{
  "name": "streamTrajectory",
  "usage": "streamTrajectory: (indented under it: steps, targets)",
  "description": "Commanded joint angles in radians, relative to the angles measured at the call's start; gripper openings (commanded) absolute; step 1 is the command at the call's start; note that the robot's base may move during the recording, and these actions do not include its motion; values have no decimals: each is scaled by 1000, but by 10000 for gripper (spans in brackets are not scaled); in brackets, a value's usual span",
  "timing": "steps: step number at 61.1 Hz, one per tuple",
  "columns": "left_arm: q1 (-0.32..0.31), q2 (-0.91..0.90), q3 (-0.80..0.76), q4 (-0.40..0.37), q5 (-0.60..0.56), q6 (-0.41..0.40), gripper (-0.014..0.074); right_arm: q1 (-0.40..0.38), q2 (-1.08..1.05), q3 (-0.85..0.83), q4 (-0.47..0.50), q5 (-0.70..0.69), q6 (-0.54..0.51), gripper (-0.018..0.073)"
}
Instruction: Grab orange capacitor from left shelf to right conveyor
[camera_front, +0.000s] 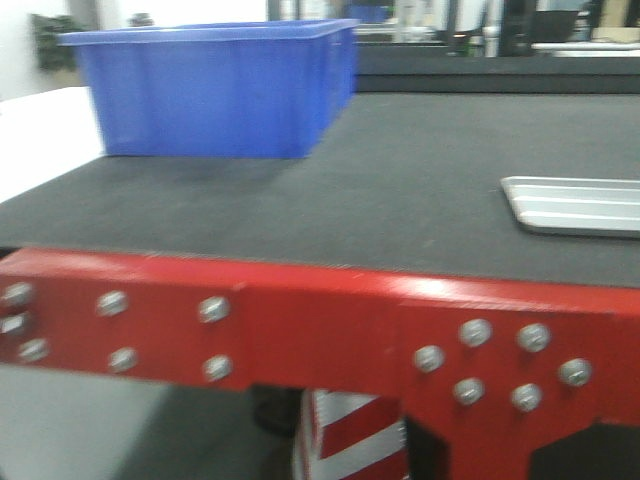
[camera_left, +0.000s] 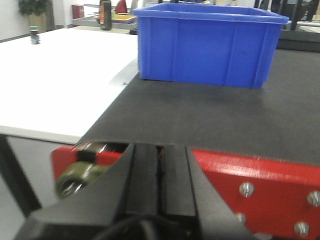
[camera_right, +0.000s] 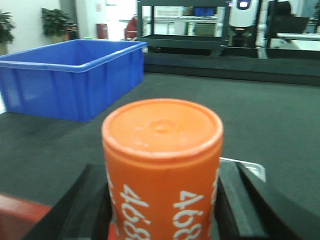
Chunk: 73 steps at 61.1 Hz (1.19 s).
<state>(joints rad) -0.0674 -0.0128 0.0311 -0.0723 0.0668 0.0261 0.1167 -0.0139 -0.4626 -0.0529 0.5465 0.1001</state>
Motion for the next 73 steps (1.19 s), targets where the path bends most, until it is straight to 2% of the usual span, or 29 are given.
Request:
streamTrajectory:
  steps: [1, 8, 73]
  targets:
    - [21, -12, -4, -2, -91, -2, -127, -3, 10, -32, -12, -88, -7, 116]
    - [37, -12, -4, -2, -91, -2, -127, -3, 10, -32, -12, -88, -7, 116]
    - [36, -12, -4, -2, -91, -2, -127, -3, 10, -32, -12, -88, -7, 116]
